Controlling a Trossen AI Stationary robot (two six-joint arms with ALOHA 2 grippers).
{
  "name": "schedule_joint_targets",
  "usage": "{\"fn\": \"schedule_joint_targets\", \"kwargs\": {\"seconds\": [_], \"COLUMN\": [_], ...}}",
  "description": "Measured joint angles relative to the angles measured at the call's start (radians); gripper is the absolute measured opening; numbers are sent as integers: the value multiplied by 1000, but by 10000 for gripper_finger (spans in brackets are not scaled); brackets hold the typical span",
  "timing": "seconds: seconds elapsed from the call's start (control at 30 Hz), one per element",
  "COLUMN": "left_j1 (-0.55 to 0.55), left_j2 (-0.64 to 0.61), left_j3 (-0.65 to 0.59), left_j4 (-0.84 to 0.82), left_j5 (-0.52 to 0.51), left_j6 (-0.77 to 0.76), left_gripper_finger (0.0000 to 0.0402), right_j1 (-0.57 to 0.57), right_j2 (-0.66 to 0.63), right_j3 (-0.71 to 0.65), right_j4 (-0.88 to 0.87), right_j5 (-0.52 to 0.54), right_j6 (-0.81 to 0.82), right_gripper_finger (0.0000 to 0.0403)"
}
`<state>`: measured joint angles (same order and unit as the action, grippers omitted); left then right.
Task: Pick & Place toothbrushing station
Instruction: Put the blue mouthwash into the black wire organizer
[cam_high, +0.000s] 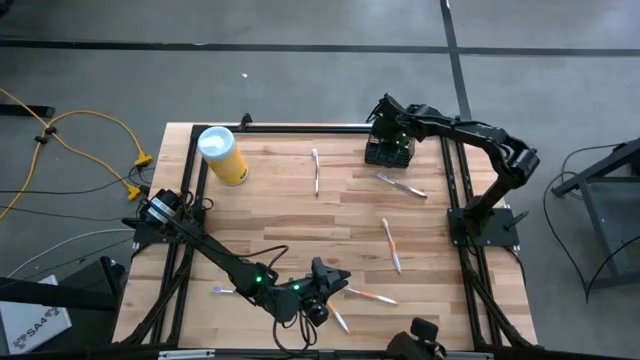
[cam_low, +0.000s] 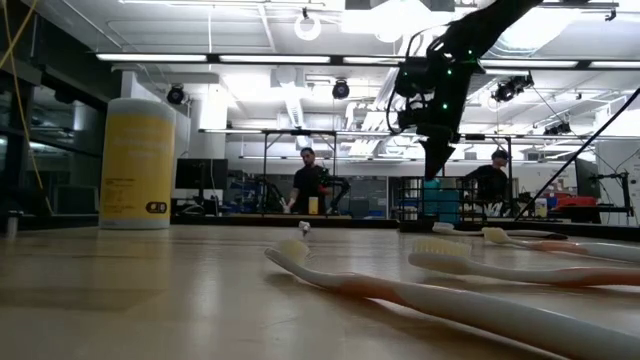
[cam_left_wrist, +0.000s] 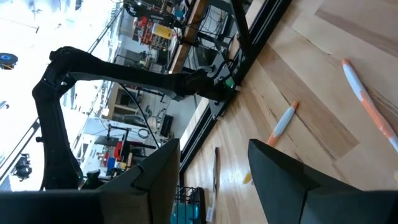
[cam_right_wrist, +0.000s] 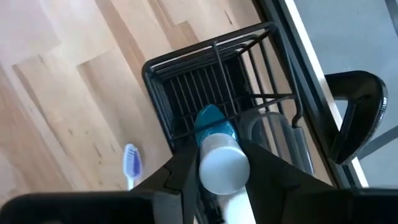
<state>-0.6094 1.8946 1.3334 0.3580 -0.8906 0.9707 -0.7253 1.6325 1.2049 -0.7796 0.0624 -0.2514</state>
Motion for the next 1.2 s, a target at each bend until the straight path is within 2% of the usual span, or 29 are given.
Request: {"fn": "schedule_joint_targets", "kwargs": {"seconds": [0.3,0.6,1.2], "left_j1": [0,0,0], "left_j2": [0,0,0], "left_j3": [0,0,0], "left_j4": [0,0,0], "left_j5": [0,0,0], "left_j6": [0,0,1], "left_gripper_finger": [183,183,183], "right_j1": [-3,-1,-1], "right_j2": [-1,-2,-10], "right_j3": [0,0,0], "right_j4": [-9,-15,-22], "right_j5": [12,14,7], "right_j6": [3,3,3], "right_gripper_finger": [101,148,152]}}
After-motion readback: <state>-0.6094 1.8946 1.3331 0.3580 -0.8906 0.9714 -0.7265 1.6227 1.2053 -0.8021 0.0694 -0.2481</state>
